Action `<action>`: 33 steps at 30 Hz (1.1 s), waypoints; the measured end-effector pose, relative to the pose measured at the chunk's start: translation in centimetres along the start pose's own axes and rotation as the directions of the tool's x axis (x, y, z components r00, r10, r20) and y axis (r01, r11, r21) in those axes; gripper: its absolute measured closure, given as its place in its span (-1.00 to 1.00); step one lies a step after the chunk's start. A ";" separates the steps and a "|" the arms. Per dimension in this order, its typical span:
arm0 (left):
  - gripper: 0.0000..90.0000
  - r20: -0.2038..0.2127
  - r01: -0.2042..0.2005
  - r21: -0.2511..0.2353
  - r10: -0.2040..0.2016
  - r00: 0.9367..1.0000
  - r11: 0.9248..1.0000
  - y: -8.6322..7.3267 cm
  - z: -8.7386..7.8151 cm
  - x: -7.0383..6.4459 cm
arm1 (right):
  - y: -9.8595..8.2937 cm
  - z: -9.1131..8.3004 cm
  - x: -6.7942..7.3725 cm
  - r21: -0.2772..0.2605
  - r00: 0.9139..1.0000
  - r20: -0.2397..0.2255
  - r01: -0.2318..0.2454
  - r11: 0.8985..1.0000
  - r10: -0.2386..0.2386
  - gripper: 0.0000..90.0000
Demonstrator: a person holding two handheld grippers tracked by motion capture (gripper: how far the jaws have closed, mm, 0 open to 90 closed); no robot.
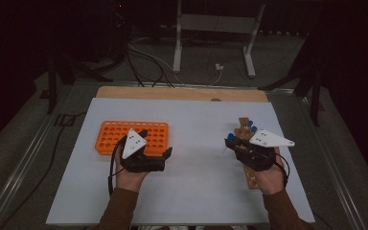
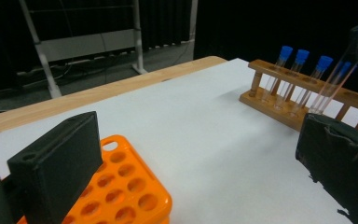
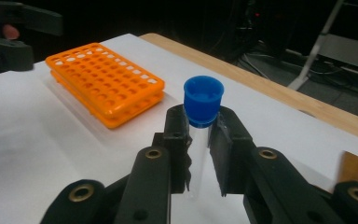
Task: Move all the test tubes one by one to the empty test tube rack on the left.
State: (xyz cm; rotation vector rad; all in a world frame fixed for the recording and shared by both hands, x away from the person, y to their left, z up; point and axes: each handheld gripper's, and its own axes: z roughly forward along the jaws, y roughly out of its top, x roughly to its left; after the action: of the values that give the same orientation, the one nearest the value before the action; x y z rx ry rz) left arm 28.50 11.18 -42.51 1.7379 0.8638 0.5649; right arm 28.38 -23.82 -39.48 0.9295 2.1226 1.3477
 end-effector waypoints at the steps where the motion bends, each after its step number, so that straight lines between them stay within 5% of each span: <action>1: -0.97 0.005 -0.004 0.002 0.004 1.000 1.000 0.0 0.2 -0.1 | 0.1 0.5 0.3 0.002 1.000 -0.010 0.002 1.000 -0.002 0.72; 11: -0.91 0.097 -0.026 0.011 0.025 0.995 1.000 0.4 2.5 -1.8 | 1.1 2.7 1.7 0.006 0.998 -0.062 0.012 1.000 -0.011 0.72; 18: -0.76 0.178 -0.078 0.034 0.070 0.982 0.996 0.6 4.5 -3.9 | 2.0 3.9 2.9 -0.004 0.995 -0.096 0.025 1.000 -0.026 0.71; 25: -0.17 0.237 -0.100 0.033 0.090 0.967 0.994 0.8 6.0 -5.2 | 2.2 4.6 3.6 -0.014 0.991 -0.135 0.011 1.000 -0.013 0.71; 33: 0.51 0.250 -0.118 0.039 0.104 0.963 0.992 0.6 6.5 -5.5 | 2.1 5.0 4.1 -0.010 0.987 -0.161 0.013 1.000 -0.015 0.71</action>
State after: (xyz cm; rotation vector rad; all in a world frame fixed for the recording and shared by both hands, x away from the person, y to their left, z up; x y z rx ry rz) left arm 29.94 2.90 -43.86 1.8683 0.6134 0.3892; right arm 29.62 -17.14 -39.74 0.8249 2.2358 1.4687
